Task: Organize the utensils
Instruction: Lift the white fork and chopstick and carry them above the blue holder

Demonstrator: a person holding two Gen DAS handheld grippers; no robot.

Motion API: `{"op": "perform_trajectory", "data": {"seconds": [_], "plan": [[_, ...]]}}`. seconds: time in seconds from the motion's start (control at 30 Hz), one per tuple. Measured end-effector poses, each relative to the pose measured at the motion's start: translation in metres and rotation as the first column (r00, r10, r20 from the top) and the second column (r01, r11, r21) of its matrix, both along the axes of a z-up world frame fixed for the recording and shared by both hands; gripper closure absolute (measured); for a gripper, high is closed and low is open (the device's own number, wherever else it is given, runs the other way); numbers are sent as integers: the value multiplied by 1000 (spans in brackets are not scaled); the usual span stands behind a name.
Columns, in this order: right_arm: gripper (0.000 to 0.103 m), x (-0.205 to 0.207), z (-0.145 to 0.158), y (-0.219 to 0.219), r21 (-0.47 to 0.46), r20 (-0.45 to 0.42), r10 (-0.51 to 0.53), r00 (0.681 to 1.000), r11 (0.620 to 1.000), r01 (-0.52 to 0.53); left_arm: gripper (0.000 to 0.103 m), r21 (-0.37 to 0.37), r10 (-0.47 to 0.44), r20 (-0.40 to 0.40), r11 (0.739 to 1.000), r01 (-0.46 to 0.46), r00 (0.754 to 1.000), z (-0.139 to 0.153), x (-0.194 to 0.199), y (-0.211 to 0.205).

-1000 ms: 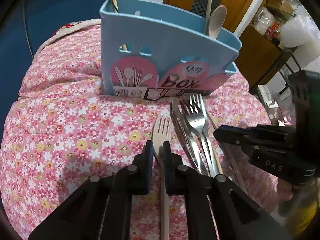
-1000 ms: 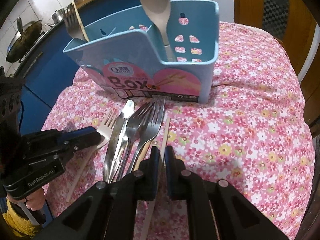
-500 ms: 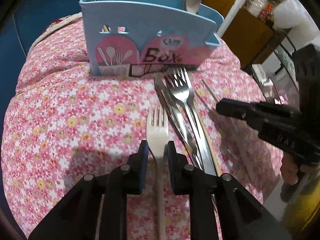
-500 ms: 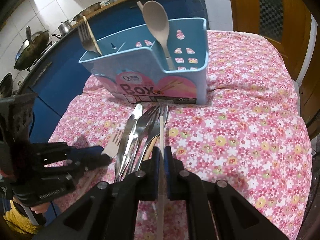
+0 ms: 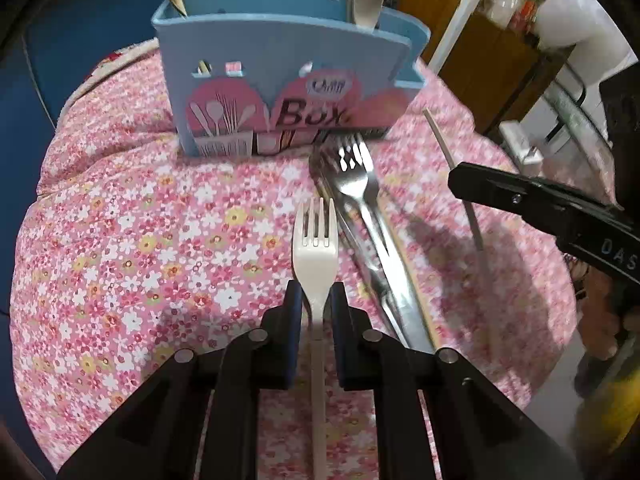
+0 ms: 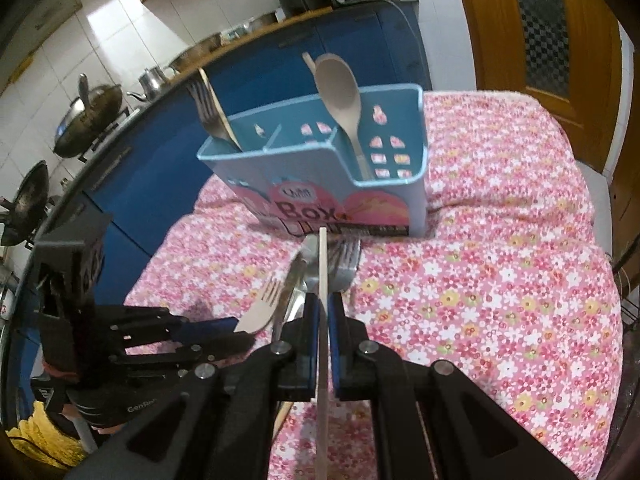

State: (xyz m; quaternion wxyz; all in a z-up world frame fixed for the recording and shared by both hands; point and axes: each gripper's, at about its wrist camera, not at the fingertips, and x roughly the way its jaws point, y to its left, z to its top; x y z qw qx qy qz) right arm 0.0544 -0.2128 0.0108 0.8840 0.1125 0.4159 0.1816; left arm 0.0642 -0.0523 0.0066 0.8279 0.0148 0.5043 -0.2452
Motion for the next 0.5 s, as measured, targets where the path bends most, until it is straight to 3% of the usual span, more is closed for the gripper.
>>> {"op": "perform_trajectory", "data": {"seconds": [0.17,0.4,0.47,0.5], "plan": [[97,-7,13,-1,13,65,-14,998,1000,14,90,-90,30,106,996,-20,994,21,-13,13],[97,-15,28,1,-37,149,-65,987,997,72,91,-164,96,275,985,-51,957,51,-30,24],[97,-17,31,1,-39,161,-71,984,996,78,103,-181,120,311,981,-65,943,58,-33,27],[97,-17,33,1,-39,168,-75,983,996,82,103,-190,130,324,979,-70,937,61,-34,29]]}}
